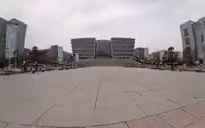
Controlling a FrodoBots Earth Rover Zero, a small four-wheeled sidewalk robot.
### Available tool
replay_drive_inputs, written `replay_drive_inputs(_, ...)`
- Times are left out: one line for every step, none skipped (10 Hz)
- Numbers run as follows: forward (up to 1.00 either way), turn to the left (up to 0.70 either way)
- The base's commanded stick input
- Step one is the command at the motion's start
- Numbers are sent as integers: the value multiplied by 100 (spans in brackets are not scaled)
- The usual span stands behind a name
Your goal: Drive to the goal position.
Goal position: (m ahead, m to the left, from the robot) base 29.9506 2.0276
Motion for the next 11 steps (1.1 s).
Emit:
replay_drive_inputs(70,1)
replay_drive_inputs(70,1)
replay_drive_inputs(70,1)
replay_drive_inputs(70,1)
replay_drive_inputs(70,1)
replay_drive_inputs(70,1)
replay_drive_inputs(70,1)
replay_drive_inputs(70,1)
replay_drive_inputs(70,1)
replay_drive_inputs(70,1)
replay_drive_inputs(70,1)
